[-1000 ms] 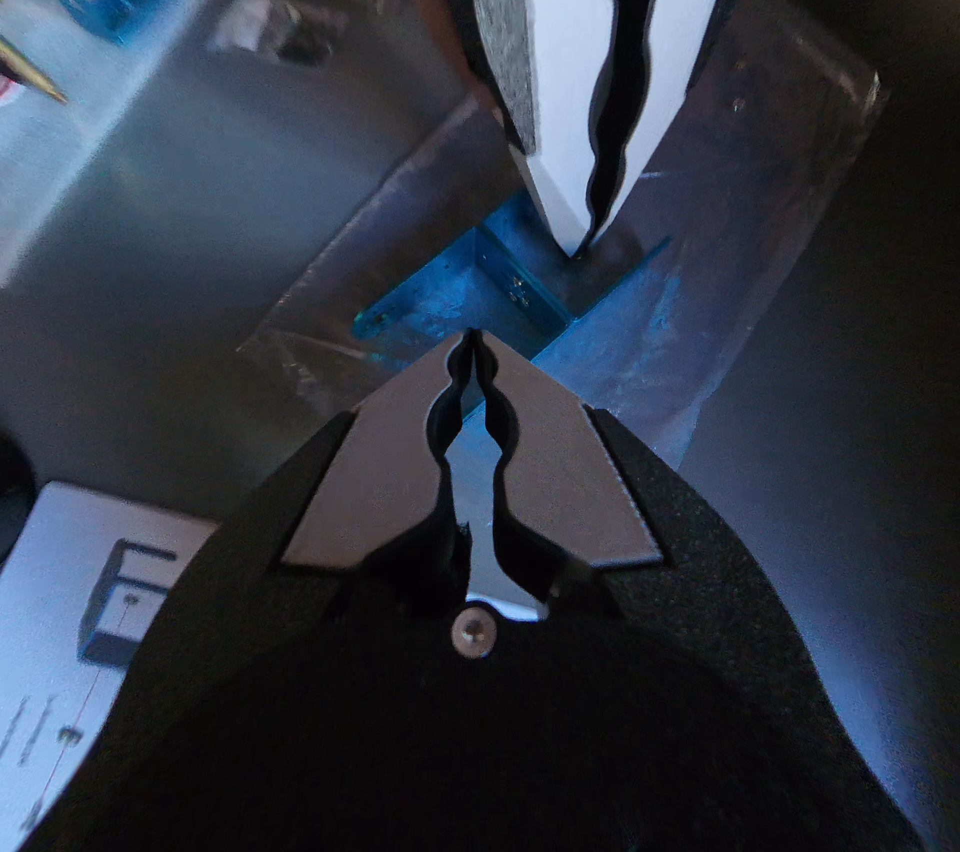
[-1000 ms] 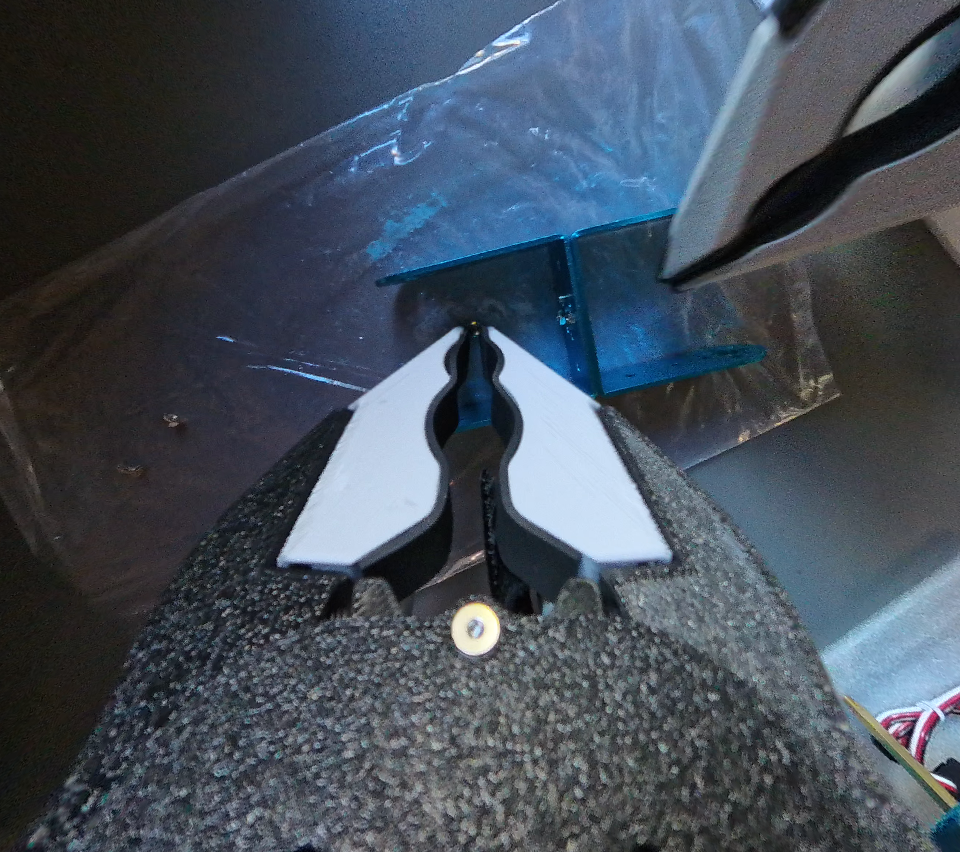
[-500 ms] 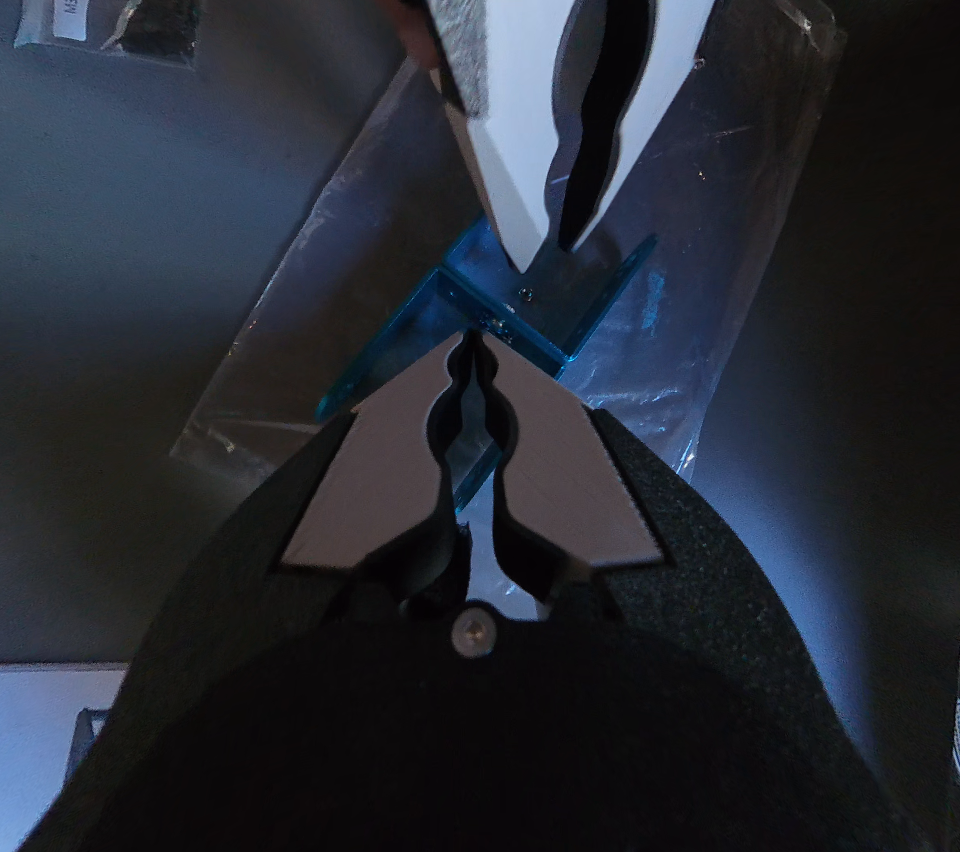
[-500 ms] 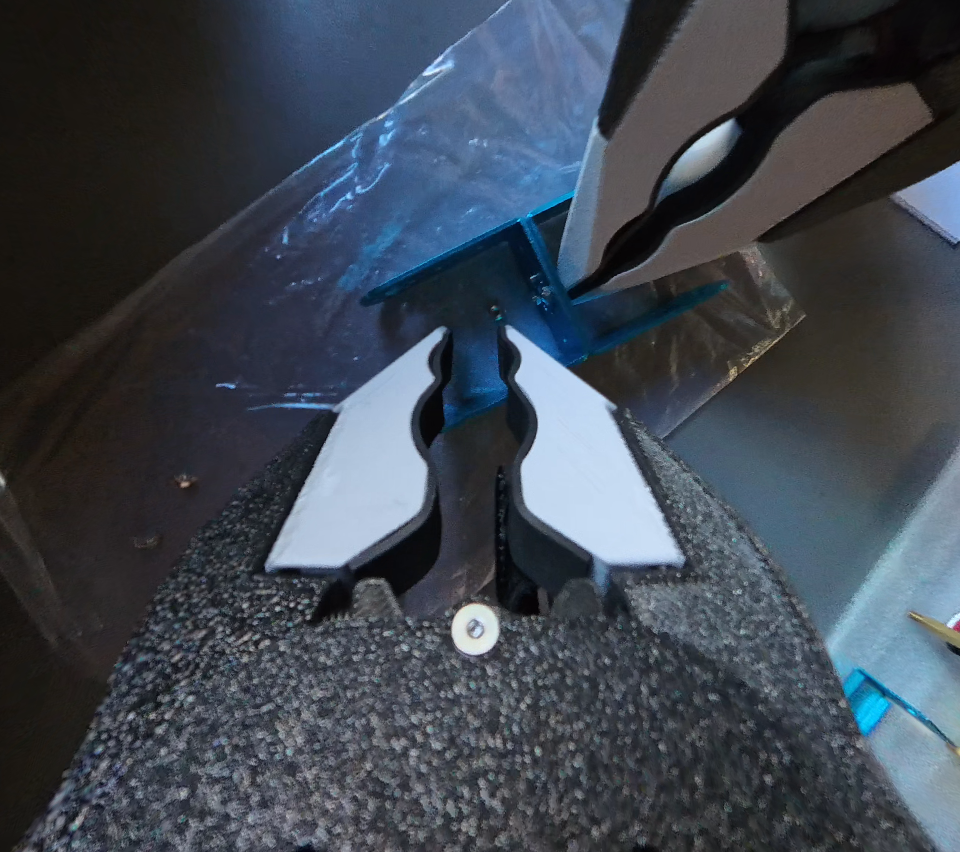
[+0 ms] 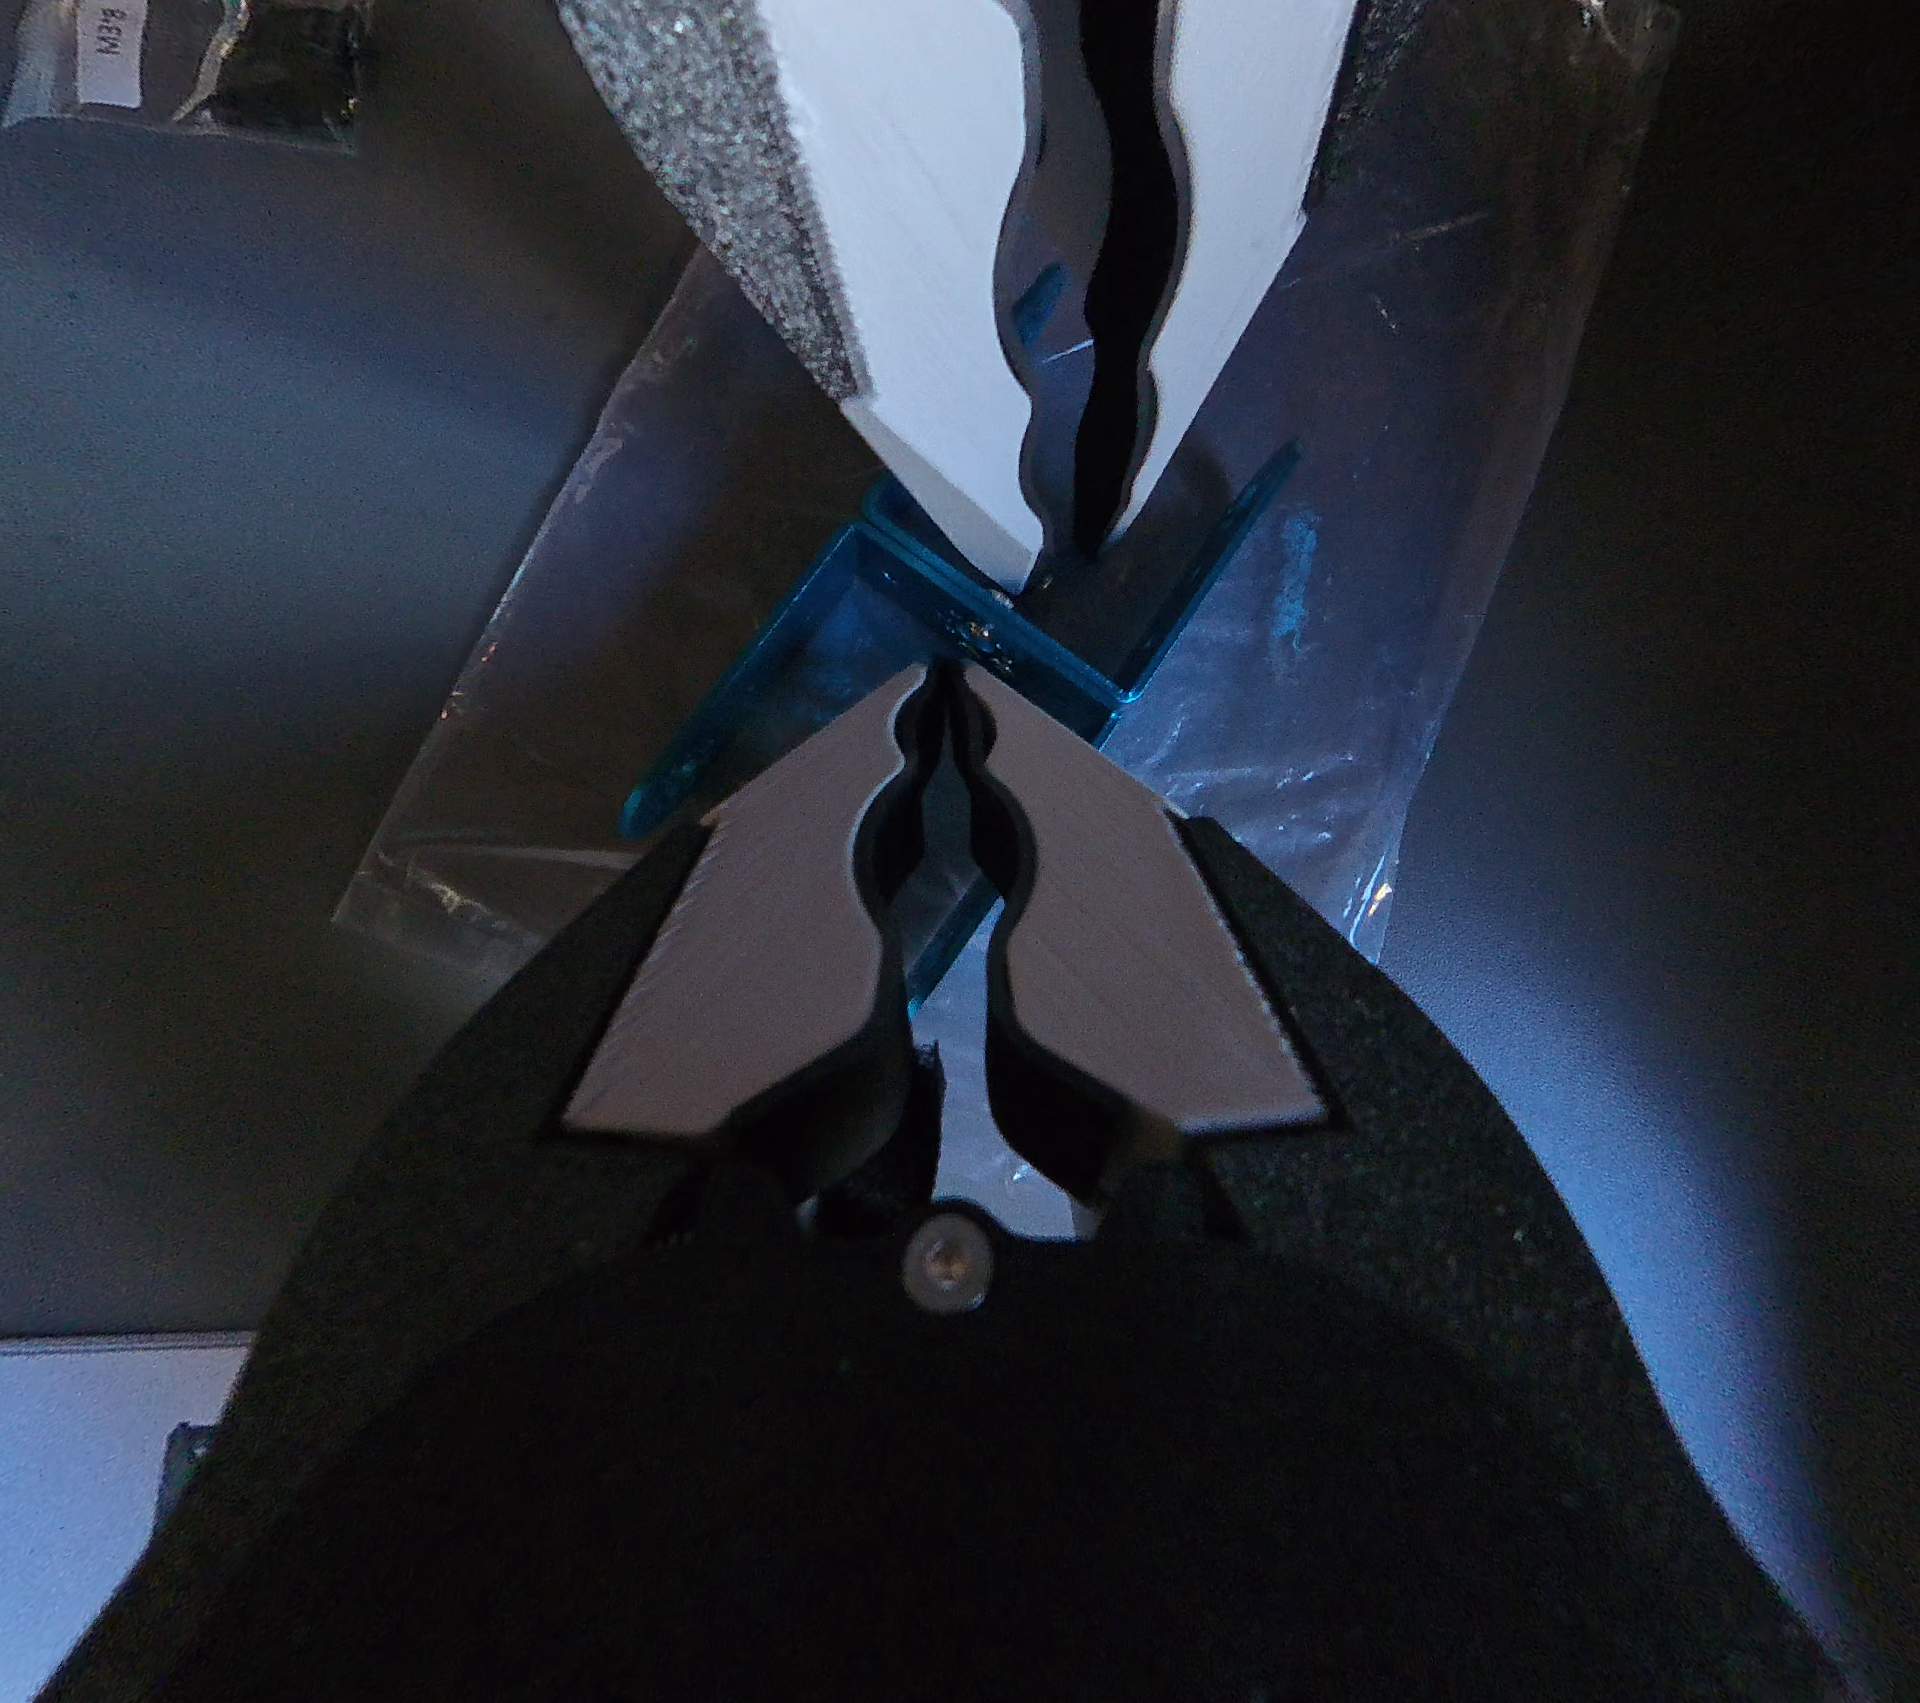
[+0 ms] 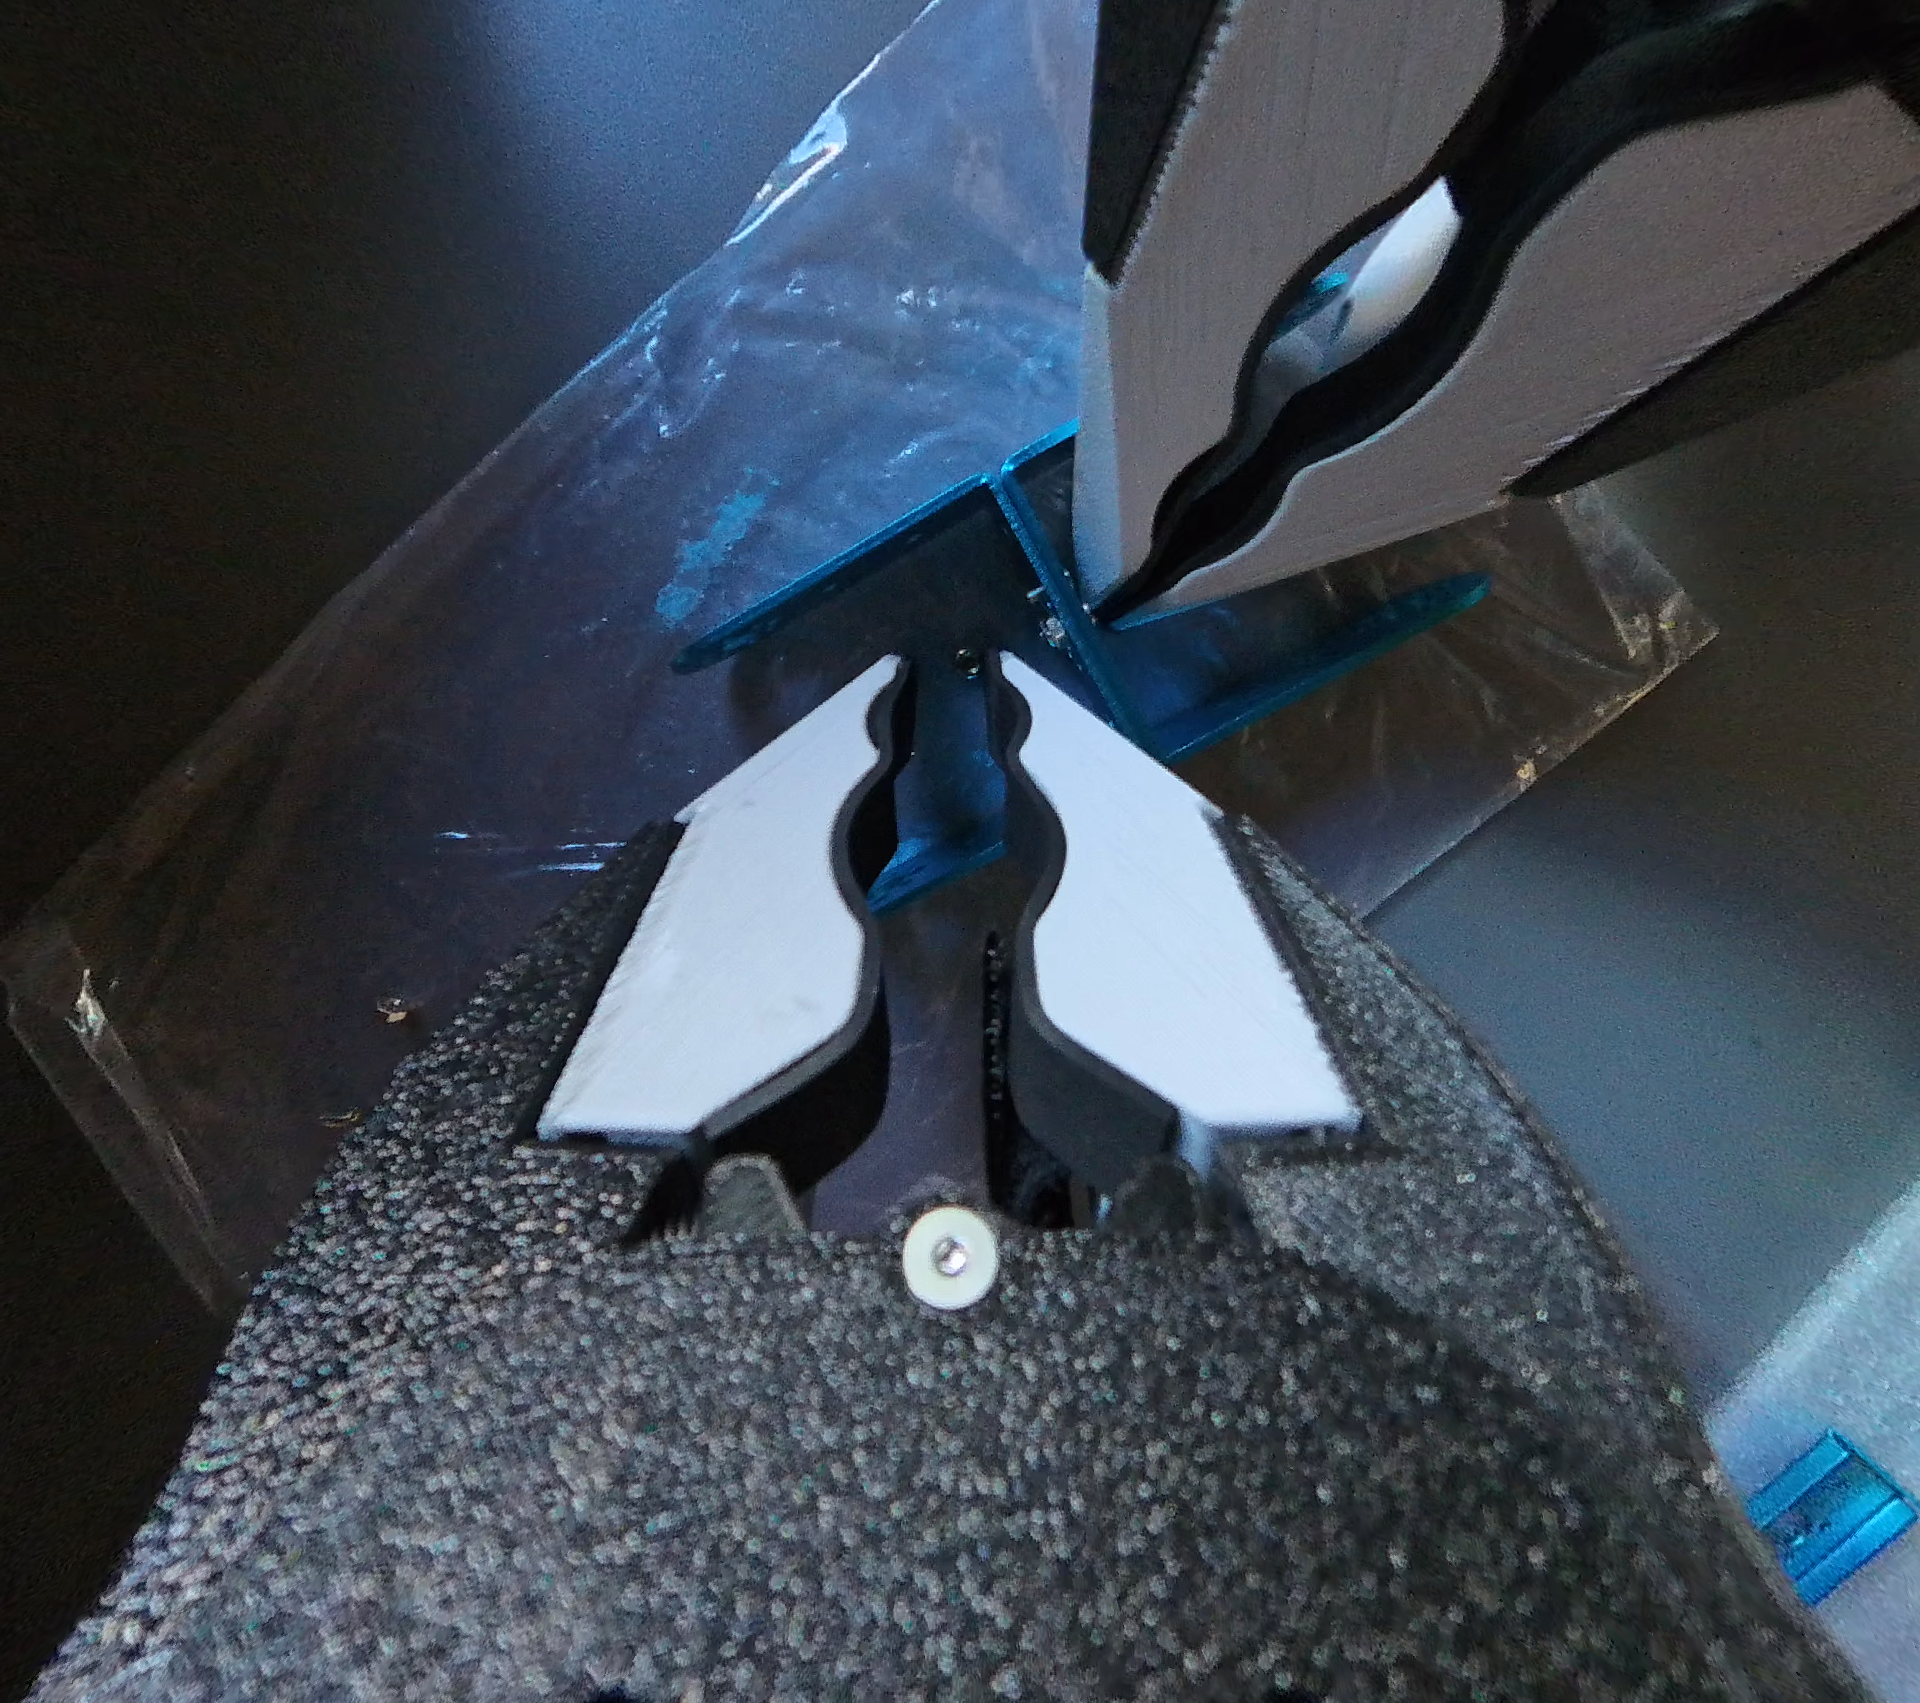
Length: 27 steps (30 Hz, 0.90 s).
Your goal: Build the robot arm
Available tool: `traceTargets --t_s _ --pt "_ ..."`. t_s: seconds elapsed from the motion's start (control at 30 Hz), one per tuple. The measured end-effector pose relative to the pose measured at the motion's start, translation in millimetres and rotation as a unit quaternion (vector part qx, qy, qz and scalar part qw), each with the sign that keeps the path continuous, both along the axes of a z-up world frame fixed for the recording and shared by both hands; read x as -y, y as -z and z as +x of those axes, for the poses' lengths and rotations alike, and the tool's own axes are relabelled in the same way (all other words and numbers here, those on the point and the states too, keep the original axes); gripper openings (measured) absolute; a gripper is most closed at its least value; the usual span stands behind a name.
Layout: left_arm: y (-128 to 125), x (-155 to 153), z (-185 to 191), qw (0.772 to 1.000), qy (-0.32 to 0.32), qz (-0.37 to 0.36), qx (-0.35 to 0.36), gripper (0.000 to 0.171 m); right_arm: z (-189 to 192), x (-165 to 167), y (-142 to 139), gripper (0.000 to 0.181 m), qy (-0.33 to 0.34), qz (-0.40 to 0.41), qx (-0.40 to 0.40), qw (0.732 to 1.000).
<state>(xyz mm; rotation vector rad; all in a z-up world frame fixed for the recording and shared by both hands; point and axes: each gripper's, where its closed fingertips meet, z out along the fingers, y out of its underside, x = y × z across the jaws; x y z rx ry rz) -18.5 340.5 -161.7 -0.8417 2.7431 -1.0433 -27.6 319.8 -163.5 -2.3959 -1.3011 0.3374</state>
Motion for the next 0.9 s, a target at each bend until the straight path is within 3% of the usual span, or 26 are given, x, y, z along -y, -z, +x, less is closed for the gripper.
traceTargets --t_s 0.03,0.13,0.27,0.4,0.6,0.77,0.9 --pt "-0.1 -0.3 0.0 1.000 0.000 0.000 0.000 0.000 0.2 -0.2 0.0 0.012 0.000 -0.001 -0.001 1.000" --pt "-5.2 -7.3 -4.0 1.000 0.007 -0.009 0.005 0.000 0.8 -1.3 0.1 0.009 0.003 -0.004 -0.007 1.000" --pt "-25.3 -17.2 -13.8 0.996 0.013 -0.091 0.011 0.024 1.5 -1.6 -0.1 0.005 0.008 -0.009 -0.028 1.000" --pt "-29.5 -31.1 -26.4 0.992 0.023 -0.122 -0.005 0.027 1.8 -1.6 -0.8 0.006 0.005 -0.008 -0.031 0.999" --pt "-15.5 -40.1 -26.2 0.991 0.015 -0.128 -0.046 0.026 -0.8 -3.4 -0.6 0.007 0.003 -0.004 -0.031 0.999" --pt "-5.8 -34.8 -31.1 0.994 0.034 -0.093 -0.039 0.009 0.3 -3.5 -0.6 0.005 0.000 0.001 -0.018 1.000" --pt "-6.8 -32.6 -31.5 0.994 0.042 -0.095 -0.033 0.006 0.1 -3.7 -0.9 0.005 -0.003 0.005 -0.014 1.000"
